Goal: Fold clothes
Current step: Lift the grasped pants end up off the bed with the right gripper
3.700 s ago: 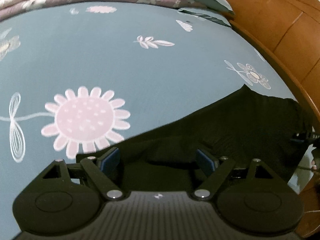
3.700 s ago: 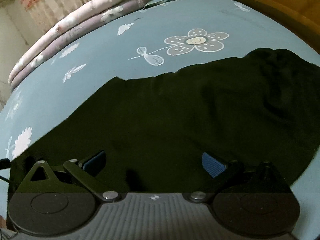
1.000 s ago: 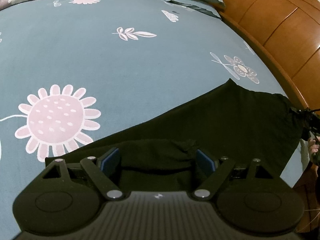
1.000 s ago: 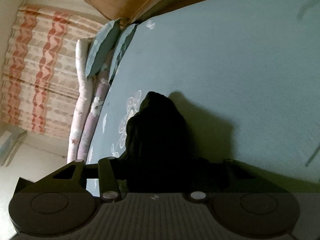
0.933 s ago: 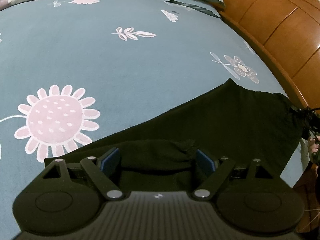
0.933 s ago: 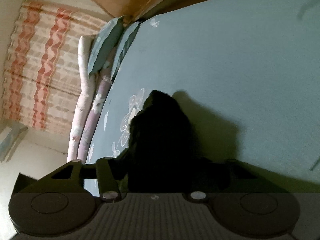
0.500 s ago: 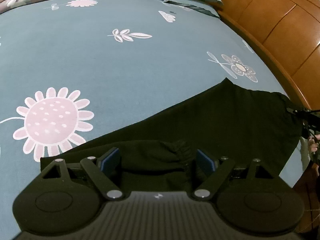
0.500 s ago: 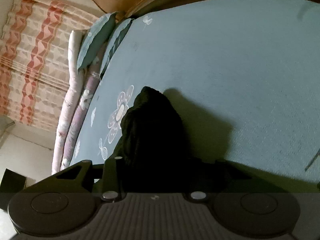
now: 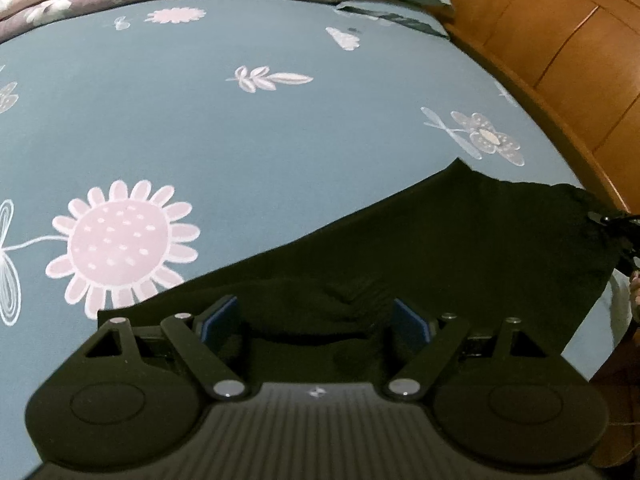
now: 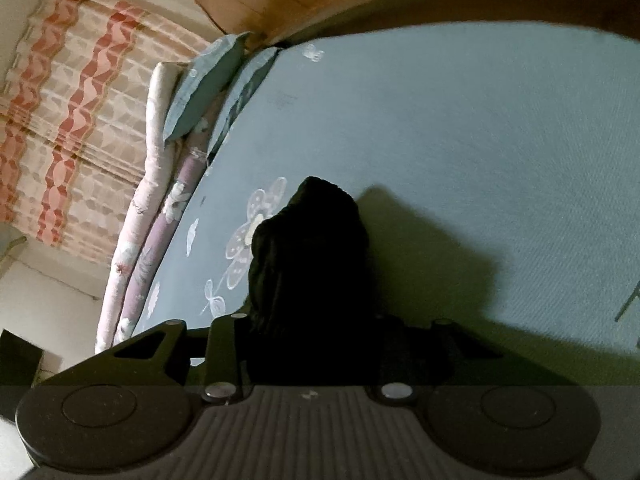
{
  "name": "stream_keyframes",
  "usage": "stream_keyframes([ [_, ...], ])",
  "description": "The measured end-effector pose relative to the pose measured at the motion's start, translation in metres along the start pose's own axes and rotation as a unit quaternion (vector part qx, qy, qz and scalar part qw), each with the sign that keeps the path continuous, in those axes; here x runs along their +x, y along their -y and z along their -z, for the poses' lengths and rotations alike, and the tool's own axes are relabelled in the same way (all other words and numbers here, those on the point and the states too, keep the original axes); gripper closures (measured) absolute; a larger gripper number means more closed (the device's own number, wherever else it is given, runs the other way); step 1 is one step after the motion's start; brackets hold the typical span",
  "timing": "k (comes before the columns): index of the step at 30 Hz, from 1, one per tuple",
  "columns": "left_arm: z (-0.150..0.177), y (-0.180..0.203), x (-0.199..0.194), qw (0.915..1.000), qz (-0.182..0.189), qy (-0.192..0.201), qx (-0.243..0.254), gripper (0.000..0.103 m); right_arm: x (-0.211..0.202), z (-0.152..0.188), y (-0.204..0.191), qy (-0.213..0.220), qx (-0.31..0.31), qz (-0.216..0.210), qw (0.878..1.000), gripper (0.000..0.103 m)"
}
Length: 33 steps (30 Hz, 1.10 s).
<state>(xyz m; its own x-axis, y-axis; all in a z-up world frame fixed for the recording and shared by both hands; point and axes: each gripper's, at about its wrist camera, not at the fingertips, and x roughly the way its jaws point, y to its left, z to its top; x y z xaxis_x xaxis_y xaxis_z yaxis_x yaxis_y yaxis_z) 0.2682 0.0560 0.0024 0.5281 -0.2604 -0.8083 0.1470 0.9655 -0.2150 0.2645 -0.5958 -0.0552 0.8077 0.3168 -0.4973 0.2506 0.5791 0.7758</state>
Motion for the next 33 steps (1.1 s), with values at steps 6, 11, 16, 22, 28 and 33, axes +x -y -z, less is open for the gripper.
stream_keyframes([
  [6,0.001,-0.005,-0.006,0.9998,0.008,0.016,0.000,0.020,-0.013,0.004,-0.035,0.010,-0.031,0.001,0.999,0.067],
  [11,0.011,-0.018,-0.017,0.9997,0.009,0.024,-0.002,0.020,-0.015,0.014,-0.068,0.005,-0.054,-0.009,0.999,0.067],
  [16,0.019,-0.030,-0.026,0.9994,0.021,0.027,0.003,0.020,-0.008,0.032,-0.097,-0.002,-0.067,-0.022,0.997,0.067],
  [22,0.030,-0.035,-0.032,0.9975,0.053,0.016,0.044,0.020,-0.005,0.063,-0.133,-0.005,-0.094,-0.031,0.995,0.067],
  [28,0.043,-0.046,-0.037,0.9929,0.086,0.006,0.082,0.020,-0.002,0.101,-0.173,-0.006,-0.131,-0.033,0.991,0.067],
  [33,0.056,-0.063,-0.047,0.9887,0.102,0.011,0.109,0.020,0.007,0.138,-0.210,-0.007,-0.163,-0.032,0.986,0.067],
])
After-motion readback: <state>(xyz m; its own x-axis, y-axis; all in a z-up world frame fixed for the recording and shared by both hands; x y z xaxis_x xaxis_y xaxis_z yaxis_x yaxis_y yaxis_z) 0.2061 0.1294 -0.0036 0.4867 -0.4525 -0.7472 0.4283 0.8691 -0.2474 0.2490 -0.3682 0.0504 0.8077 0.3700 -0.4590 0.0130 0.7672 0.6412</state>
